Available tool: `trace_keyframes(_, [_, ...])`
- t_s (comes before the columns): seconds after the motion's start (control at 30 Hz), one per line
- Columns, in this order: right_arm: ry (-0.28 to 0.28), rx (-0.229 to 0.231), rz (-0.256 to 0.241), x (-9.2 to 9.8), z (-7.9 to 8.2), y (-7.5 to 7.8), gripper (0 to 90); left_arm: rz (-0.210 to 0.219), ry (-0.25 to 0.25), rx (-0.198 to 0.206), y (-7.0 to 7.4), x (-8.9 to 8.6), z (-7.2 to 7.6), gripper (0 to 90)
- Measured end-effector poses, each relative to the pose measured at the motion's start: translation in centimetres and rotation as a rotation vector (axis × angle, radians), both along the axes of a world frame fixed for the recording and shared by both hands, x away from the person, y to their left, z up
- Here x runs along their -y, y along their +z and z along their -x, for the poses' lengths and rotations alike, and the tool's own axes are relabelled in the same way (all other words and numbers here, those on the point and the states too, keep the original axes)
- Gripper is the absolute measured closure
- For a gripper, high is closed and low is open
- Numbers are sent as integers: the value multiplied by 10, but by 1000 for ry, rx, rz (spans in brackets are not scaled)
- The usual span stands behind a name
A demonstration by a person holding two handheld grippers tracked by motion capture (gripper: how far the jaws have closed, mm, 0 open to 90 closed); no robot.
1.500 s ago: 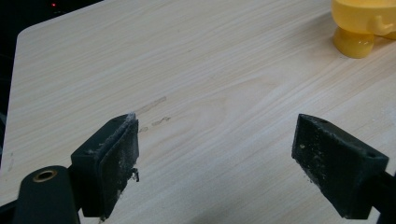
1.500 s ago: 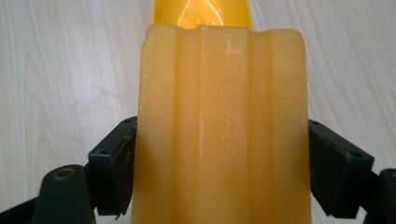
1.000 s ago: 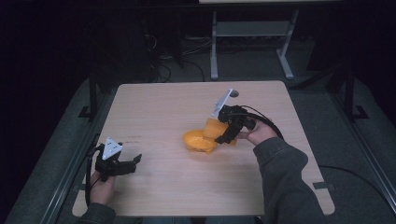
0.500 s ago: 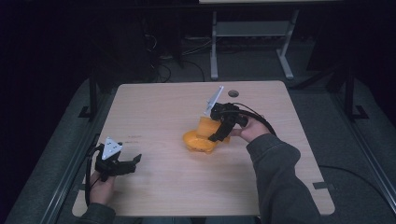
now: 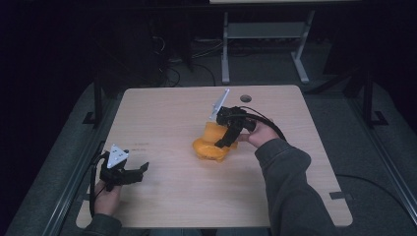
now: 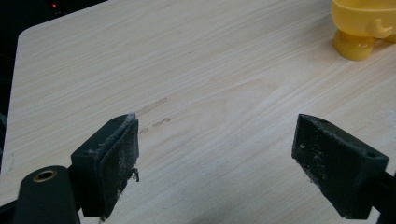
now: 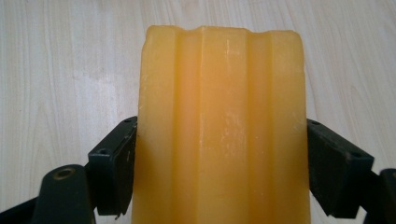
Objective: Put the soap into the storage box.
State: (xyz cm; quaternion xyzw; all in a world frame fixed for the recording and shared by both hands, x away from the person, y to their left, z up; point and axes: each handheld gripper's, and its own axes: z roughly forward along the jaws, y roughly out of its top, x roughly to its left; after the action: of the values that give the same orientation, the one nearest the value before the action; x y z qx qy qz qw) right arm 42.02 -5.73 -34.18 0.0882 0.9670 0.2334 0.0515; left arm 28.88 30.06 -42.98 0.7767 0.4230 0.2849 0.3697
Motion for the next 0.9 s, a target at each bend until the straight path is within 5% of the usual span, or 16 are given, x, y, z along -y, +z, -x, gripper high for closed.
trace_keyframes(0.9, [14,-40,7,-14,-9,-20,204,3,0,1,0,0,0,141])
